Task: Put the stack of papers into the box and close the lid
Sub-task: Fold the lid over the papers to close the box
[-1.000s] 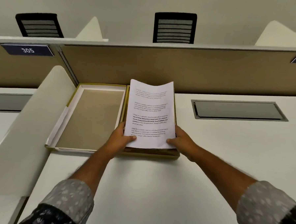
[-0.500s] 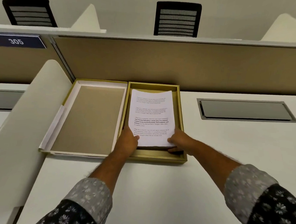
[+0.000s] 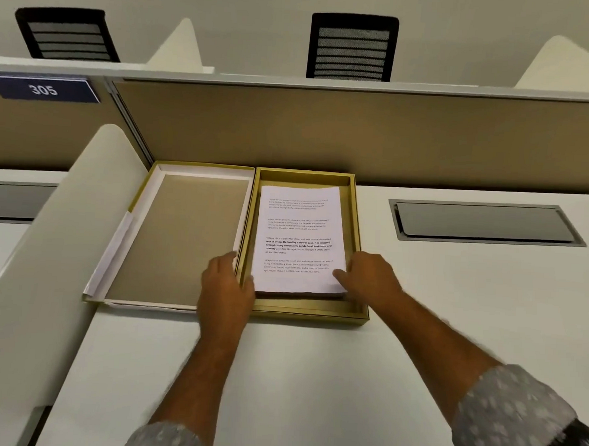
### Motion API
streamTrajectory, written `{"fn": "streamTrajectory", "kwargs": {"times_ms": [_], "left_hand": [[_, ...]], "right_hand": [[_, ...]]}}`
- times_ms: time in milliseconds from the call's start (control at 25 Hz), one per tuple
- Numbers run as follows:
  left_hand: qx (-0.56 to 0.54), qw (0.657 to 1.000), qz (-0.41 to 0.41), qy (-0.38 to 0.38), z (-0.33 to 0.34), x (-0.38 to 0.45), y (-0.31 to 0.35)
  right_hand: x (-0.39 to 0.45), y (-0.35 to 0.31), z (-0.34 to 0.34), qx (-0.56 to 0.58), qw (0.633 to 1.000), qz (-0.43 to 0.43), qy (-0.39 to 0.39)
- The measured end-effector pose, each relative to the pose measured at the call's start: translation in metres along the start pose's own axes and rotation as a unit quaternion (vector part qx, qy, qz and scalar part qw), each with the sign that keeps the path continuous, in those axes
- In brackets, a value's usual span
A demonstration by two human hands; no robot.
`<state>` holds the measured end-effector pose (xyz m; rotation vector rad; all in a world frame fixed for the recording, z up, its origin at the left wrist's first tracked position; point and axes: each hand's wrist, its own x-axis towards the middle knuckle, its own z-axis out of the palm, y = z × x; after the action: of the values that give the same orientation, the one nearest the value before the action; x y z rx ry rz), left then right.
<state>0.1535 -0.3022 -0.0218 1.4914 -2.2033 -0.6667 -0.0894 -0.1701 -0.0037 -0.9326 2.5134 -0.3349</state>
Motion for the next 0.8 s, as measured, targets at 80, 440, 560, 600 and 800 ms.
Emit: {"fn": "streamTrajectory", "kwargs": {"times_ms": [80, 440, 560, 600, 800], "left_hand": [[-0.019, 0.998, -0.031, 0.048, -0.01, -0.017, -0.021], [-0.124, 0.959, -0.253, 0.026, -0.019, -0.05, -0.088], [-0.096, 0.959, -0.268, 0.01, -0.021, -0.039, -0.085], [-0.093, 0.96, -0.265, 0.022, -0.02, -0.039, -0.082], [-0.18, 0.956, -0.206, 0.106, -0.009, -0.052, -0.069]], "right_hand": [[-0.021, -0.002, 0.011, 0.033, 0.999, -0.007, 0.019], [-0.096, -0.02, 0.07, 0.003, 0.989, -0.135, 0.062], [-0.097, -0.027, 0.074, 0.0, 0.984, -0.161, 0.074], [-0.098, -0.029, 0.074, 0.003, 0.984, -0.163, 0.072], [-0.104, -0.04, 0.073, 0.036, 0.986, -0.153, 0.064]]}}
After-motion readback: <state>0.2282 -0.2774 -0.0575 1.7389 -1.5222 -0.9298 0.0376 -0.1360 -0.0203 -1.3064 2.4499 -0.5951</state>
